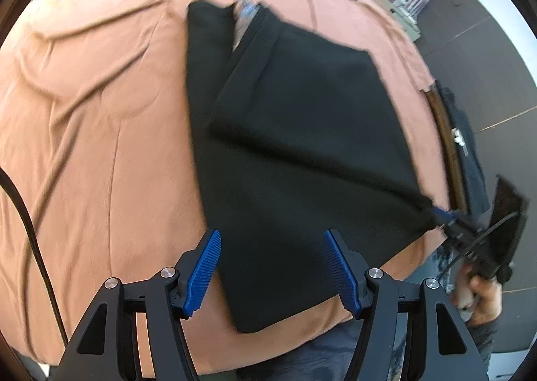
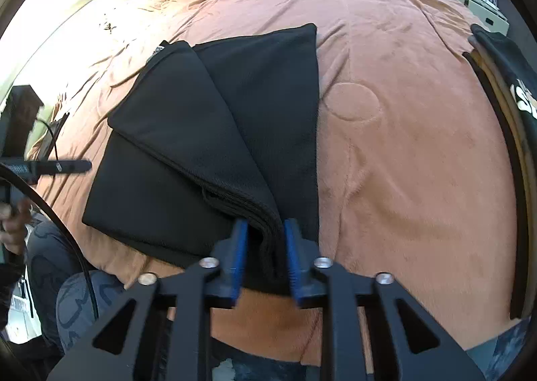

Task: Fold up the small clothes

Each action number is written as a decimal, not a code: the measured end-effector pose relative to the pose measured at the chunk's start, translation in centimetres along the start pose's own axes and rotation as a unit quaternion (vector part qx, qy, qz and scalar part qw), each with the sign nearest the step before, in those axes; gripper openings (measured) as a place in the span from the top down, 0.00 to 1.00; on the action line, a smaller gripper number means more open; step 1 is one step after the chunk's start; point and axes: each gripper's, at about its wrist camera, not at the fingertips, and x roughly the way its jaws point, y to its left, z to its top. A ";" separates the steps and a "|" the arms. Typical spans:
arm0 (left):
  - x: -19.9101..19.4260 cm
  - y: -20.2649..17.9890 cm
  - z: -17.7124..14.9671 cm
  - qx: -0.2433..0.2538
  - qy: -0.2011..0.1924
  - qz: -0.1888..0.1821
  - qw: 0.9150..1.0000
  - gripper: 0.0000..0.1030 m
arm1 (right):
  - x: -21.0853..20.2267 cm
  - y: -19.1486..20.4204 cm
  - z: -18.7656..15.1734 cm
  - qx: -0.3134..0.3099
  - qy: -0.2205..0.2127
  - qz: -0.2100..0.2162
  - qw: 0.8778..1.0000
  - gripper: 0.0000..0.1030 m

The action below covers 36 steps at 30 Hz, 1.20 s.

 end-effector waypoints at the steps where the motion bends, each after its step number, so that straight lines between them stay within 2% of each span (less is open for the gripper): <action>1: 0.5 0.2 -0.4 -0.001 0.008 -0.001 1.000 0.37 | 0.0 -0.1 0.1 0.003 -0.002 0.004 1.000 0.93; 4: 2.0 0.6 -1.3 0.003 0.030 0.012 0.999 0.41 | -0.5 -0.7 0.3 0.026 -0.007 0.030 0.999 0.95; 5: 2.2 0.6 -1.6 0.006 0.030 0.017 0.999 0.51 | -0.8 -0.9 0.2 0.033 -0.010 0.038 0.999 0.96; 6: 2.2 0.6 -1.8 0.014 0.025 0.029 0.999 0.65 | -1.1 -1.2 0.1 0.040 -0.013 0.049 0.998 0.96; 8: 1.8 0.4 -2.1 0.027 0.023 0.037 0.999 0.83 | -1.7 -1.7 -0.3 0.052 -0.014 0.067 0.996 0.96; 9: 1.6 0.7 -2.2 0.028 0.025 0.037 0.999 0.89 | -1.9 -2.0 -0.5 0.059 -0.013 0.076 0.995 0.96; 11: 1.2 0.9 -2.2 0.032 0.025 0.041 0.998 0.92 | -2.2 -2.6 -1.0 0.077 -0.011 0.095 0.992 0.96; 13: 1.0 1.0 -2.4 0.037 0.028 0.043 0.998 0.92 | -2.3 -2.9 -1.4 0.078 -0.012 0.086 0.993 0.96; 16: 1.6 1.0 -2.1 0.041 0.037 0.036 0.998 0.90 | -1.4 -3.0 -2.0 0.064 -0.002 0.032 0.997 0.96; 17: 1.5 1.1 -2.0 0.038 0.041 0.032 0.998 0.89 | -0.9 -2.7 -2.1 0.055 0.011 -0.001 0.998 0.93; 19: 1.4 1.2 -1.6 0.028 0.044 0.017 0.999 0.81 | -0.7 -2.0 -1.8 0.039 0.017 -0.032 0.999 0.91; 21: 0.9 1.4 -1.2 0.020 0.037 -0.003 0.999 0.59 | -1.2 -1.0 -1.3 0.015 0.012 -0.053 0.998 0.78; 23: 0.2 1.8 -0.9 0.017 0.019 -0.003 1.000 0.51 | -1.7 0.0 -0.8 -0.002 0.002 -0.053 0.999 0.37; 24: -0.1 2.0 -0.9 0.016 0.014 -0.002 1.000 0.51 | -2.0 0.6 -0.4 -0.013 -0.009 -0.056 0.998 0.34; 28: -0.4 2.7 -0.2 0.002 0.006 -0.009 1.000 0.51 | -1.4 3.0 0.5 -0.053 -0.007 -0.059 0.997 0.34; 36: 0.3 2.4 1.7 0.011 -0.004 -0.002 1.000 0.51 | 2.0 6.9 3.0 -0.122 0.021 -0.072 0.990 0.34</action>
